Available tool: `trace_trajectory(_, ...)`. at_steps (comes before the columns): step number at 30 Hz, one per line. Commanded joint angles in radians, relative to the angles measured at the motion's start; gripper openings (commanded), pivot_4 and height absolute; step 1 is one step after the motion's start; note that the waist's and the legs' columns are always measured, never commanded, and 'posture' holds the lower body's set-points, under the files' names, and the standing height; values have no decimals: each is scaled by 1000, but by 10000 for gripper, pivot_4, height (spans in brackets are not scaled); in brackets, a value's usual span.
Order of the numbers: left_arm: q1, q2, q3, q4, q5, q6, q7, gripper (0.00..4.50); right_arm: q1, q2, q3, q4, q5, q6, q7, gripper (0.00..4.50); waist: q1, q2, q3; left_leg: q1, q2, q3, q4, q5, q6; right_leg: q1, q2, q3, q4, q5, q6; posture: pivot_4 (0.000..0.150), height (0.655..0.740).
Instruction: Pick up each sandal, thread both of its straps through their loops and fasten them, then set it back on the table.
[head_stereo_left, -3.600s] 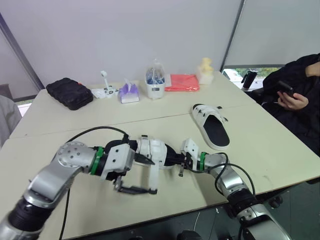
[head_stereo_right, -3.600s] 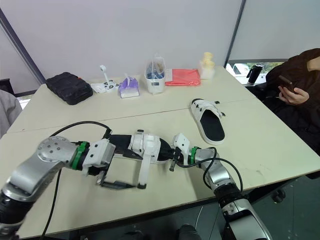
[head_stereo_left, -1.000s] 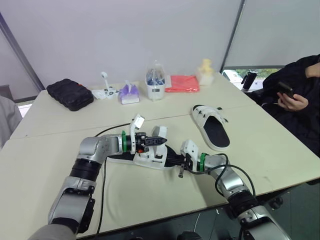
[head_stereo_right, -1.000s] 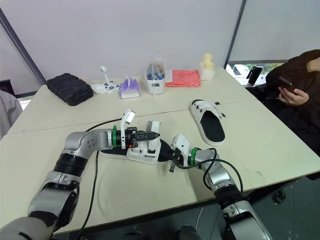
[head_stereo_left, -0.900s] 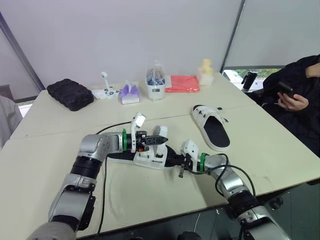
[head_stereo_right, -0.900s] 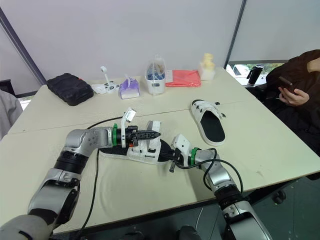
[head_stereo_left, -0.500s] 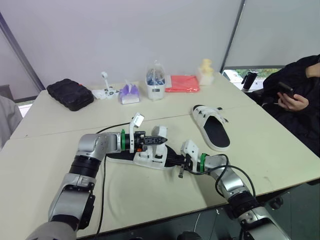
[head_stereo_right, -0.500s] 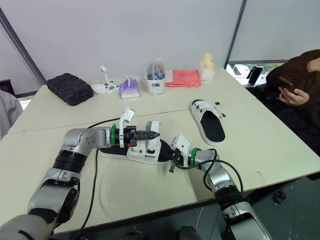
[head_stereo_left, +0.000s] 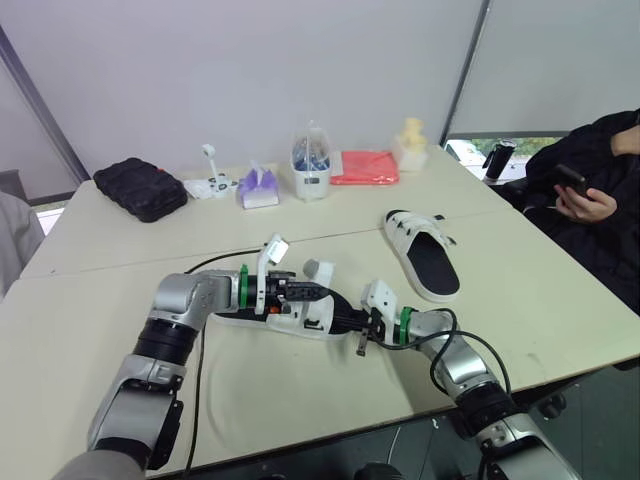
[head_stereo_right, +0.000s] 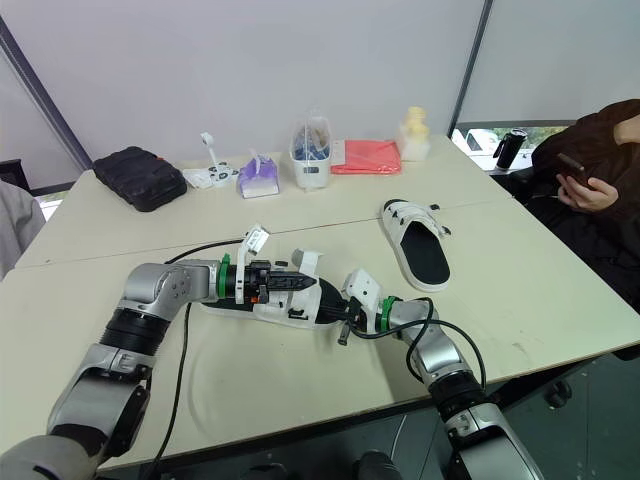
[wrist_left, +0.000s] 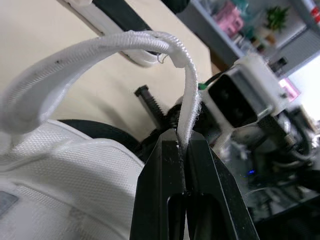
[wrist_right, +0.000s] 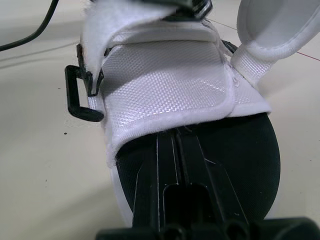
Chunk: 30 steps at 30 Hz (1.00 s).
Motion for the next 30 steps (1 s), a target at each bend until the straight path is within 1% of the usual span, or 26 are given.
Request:
trace_trajectory(1, 28, -9, -21, -30, 12, 9, 5, 524, 35, 6, 43, 52, -52, 40, -11, 0, 0, 0, 0, 0, 0, 0, 0, 0, 0, 0, 0, 0, 0, 0, 0, 1500, 7400)
trace_trajectory(5, 28, -22, -9, -40, 2, 26, 12, 524, 33, 7, 43, 56, -52, 39, -13, 0, 0, 0, 0, 0, 0, 0, 0, 0, 0, 0, 0, 0, 0, 0, 0, 1500, 7400)
trace_trajectory(11, 49, -14, -26, -39, 35, -23, 6, 524, 35, 7, 43, 55, -52, 38, -14, 0, 0, 0, 0, 0, 0, 0, 0, 0, 0, 0, 0, 0, 0, 0, 0, 1500, 7400)
trace_trajectory(15, 89, -19, -11, -43, 55, -116, 12, 524, 37, 6, 42, 57, -52, 36, -16, 0, 0, 0, 0, 0, 0, 0, -1, 0, 0, 0, 0, 0, -1, 0, 0, 1500, 7400)
trace_trajectory(19, 162, -36, 25, -68, 57, -205, 41, 524, 31, 10, 44, 64, -54, 33, -16, 0, 0, 2, -1, 1, 1, 0, -1, 0, 0, 1, 0, 0, -2, 0, 0, 1500, 7400)
trace_trajectory(23, 186, -47, 69, -103, 6, -153, 57, 524, 28, 10, 45, 66, -54, 32, -14, 0, 0, 2, -1, 1, 1, 0, -3, 0, 0, 1, 0, 0, -3, 0, 0, 1500, 7400)
trace_trajectory(25, 198, -63, 95, -171, -64, -86, 64, 524, 27, 12, 47, 69, -56, 31, -12, 0, -1, 2, -1, 1, 1, 0, -3, 0, 0, 1, 0, 0, -3, 0, 0, 1500, 7400)
trace_trajectory(28, 208, -85, 122, -232, -132, -9, 90, 524, 26, 13, 48, 71, -55, 31, -11, 0, 0, 1, -1, 1, 1, 0, -5, 0, 0, 1, 0, 0, -5, 0, 0, 1500, 7400)
trace_trajectory(30, 224, -89, 104, -260, -125, -14, 96, 524, 26, 13, 48, 71, -55, 31, -9, 0, 0, 1, -1, 1, 1, 0, -5, 0, 0, 1, 0, 0, -5, 0, 0, 1500, 7400)
